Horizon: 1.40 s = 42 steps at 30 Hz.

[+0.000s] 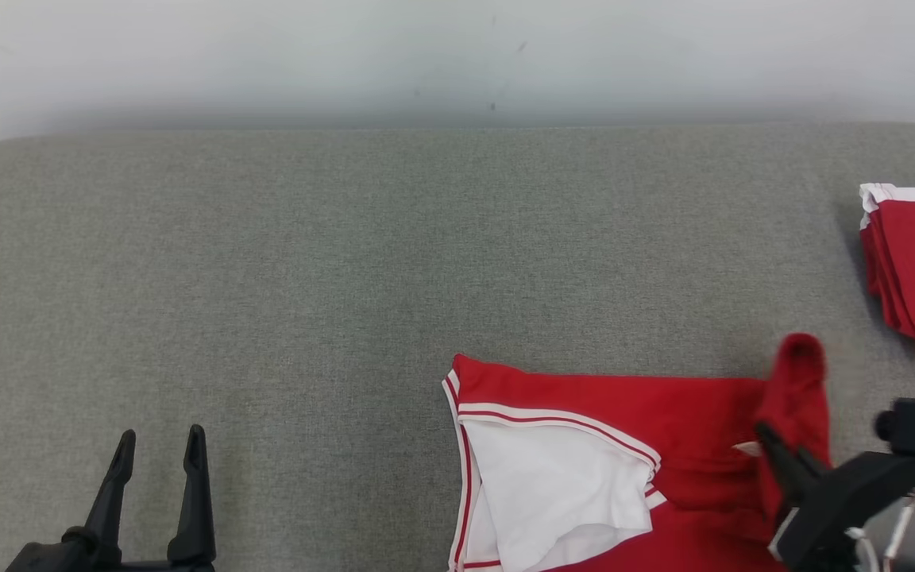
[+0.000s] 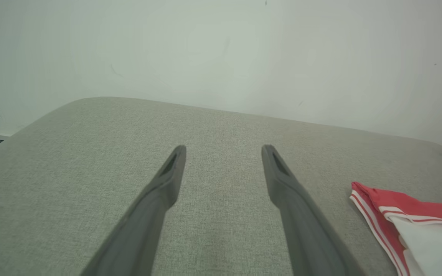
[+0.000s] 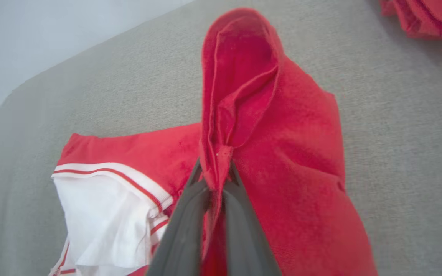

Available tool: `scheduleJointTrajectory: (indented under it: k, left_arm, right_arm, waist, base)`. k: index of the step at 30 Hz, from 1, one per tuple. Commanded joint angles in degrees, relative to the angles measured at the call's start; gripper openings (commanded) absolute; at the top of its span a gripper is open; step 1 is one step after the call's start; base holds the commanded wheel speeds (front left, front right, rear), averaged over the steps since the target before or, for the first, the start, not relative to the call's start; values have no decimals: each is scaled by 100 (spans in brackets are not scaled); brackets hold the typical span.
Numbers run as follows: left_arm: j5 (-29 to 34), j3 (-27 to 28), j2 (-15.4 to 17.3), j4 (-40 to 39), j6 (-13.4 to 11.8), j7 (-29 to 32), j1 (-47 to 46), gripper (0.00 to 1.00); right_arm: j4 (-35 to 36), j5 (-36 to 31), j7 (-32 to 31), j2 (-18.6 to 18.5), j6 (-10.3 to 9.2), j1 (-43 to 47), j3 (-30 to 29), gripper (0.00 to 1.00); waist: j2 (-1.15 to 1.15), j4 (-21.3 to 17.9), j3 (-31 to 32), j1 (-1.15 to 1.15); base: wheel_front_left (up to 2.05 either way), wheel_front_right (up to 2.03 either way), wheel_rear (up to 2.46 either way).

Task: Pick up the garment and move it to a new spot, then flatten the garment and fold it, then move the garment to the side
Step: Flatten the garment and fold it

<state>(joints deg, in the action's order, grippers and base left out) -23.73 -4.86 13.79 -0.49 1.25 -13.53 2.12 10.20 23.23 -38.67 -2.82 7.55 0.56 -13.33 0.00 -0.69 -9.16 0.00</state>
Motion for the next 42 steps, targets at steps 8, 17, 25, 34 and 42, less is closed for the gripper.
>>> scheduleJointTrajectory:
  k: [8, 17, 25, 34, 42]
  left_arm:
    - [-38, -59, -52, 72, 9, -51, -126, 100]
    - [-57, -101, -71, 150, 35, -77, -183, 100]
    - [-70, -127, -76, 192, 29, -99, -229, 100]
    - [-95, -164, -77, 227, 14, -104, -212, 100]
    - [-117, -151, -61, 219, -16, -116, -126, 100]
  right_arm:
    - [-30, 456, -71, -10, -13, 70, 1465, 0]
    - [-536, 538, 142, -9, -12, -344, 2431, 0]
    - [-1126, 434, 232, -3, -12, -754, 2915, 0]
    - [-1707, 524, 460, -7, -12, -1105, 3168, 100]
    - [-1312, 1045, 393, -7, -12, -1055, 3191, 100]
  waist:
    - [0, 177, -38, 0]
    - [0, 338, -64, 0]
    - [0, 396, -83, 0]
    - [0, 461, -80, 0]
    - [0, 450, -42, 0]
  base:
    - [0, 0, 0]
    - [0, 0, 0]
    - [0, 0, 0]
    - [0, 0, 0]
    - [0, 0, 0]
